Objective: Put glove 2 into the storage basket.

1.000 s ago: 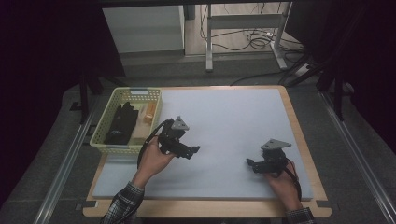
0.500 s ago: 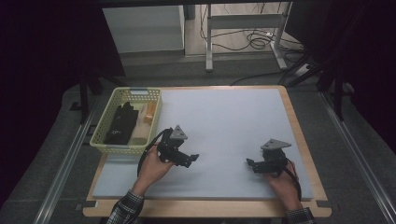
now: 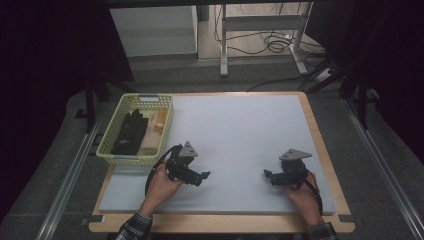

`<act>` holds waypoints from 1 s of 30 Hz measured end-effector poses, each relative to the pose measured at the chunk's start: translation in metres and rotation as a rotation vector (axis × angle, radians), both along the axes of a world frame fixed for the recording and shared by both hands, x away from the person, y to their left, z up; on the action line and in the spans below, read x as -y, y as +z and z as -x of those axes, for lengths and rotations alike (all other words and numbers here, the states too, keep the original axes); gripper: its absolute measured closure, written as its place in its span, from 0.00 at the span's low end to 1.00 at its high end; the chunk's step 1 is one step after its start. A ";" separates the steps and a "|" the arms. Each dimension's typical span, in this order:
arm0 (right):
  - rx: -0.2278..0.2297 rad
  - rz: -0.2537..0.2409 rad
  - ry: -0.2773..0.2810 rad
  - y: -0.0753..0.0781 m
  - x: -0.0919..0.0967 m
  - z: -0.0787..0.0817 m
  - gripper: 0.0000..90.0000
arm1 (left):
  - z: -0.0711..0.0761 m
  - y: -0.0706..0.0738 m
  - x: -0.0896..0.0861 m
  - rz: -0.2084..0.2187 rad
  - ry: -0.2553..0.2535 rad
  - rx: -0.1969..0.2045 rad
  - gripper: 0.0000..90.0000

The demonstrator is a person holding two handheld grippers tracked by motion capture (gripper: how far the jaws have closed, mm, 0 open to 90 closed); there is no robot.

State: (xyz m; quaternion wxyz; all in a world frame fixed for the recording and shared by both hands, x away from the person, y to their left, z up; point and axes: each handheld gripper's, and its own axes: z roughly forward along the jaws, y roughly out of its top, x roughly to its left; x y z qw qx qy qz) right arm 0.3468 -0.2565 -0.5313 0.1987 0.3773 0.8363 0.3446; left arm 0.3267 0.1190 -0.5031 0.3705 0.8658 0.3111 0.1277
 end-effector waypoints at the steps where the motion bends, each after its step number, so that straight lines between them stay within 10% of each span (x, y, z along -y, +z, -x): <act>1: 0.001 0.000 0.000 0.000 0.000 0.000 0.16 | 0.001 -0.002 0.000 -0.004 0.000 0.001 0.02; 30: 0.003 0.002 0.000 0.000 0.000 0.000 0.16 | 0.020 -0.045 -0.029 -0.026 0.045 -0.030 0.02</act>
